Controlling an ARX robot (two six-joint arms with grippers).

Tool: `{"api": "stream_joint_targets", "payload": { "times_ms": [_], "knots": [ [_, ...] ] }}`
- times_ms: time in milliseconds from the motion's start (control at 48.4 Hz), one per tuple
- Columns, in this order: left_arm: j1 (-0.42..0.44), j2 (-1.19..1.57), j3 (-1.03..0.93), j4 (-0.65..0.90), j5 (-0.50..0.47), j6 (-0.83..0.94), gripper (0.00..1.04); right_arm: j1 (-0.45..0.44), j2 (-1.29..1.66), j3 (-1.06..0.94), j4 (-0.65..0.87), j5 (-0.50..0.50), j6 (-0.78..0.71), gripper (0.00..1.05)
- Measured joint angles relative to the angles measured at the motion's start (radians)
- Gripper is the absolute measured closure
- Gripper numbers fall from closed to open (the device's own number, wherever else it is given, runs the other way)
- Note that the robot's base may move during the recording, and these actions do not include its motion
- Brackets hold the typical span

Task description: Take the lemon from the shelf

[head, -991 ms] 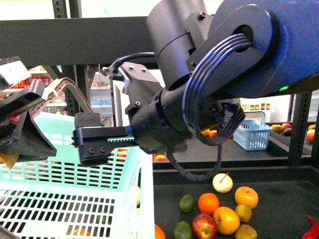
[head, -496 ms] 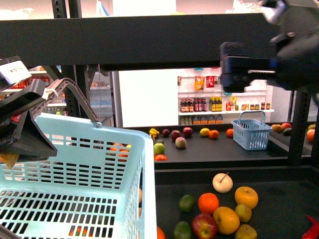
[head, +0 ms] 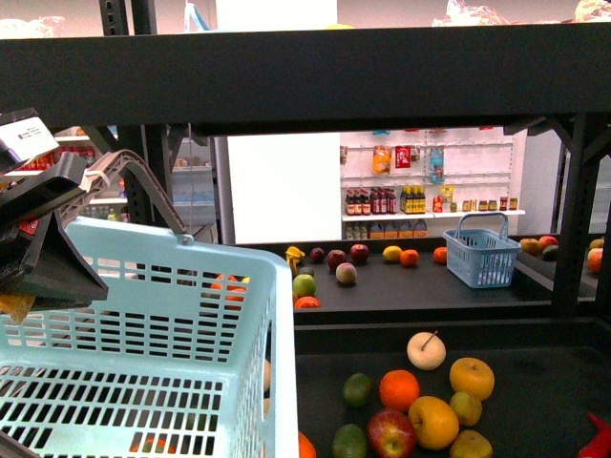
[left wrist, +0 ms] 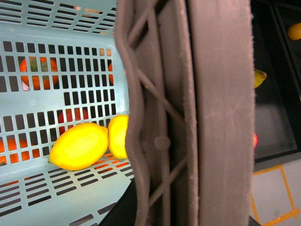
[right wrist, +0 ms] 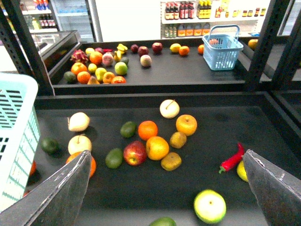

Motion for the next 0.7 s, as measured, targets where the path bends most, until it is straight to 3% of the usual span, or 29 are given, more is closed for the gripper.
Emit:
{"api": "stream_joint_targets", "payload": {
  "times_ms": [227, 351, 434, 661, 702],
  "knots": [
    [0.0, 0.0, 0.0, 0.0, 0.0, 0.0, 0.89, 0.189, -0.374, -0.203, -0.192, 0.298, -0.058, 0.08],
    [0.0, 0.0, 0.0, 0.0, 0.0, 0.002, 0.89, 0.157, -0.573, -0.308, -0.228, 0.131, -0.057, 0.26],
    [0.0, 0.0, 0.0, 0.0, -0.004, 0.0, 0.89, 0.084, -0.701, -0.388, -0.249, 0.034, -0.057, 0.44],
    [0.0, 0.0, 0.0, 0.0, 0.0, 0.0, 0.89, -0.047, -0.767, -0.429, -0.266, -0.088, -0.057, 0.84],
    [0.0, 0.0, 0.0, 0.0, 0.0, 0.0, 0.89, -0.117, -0.796, -0.446, -0.272, -0.19, -0.056, 0.94]
  ]
}}
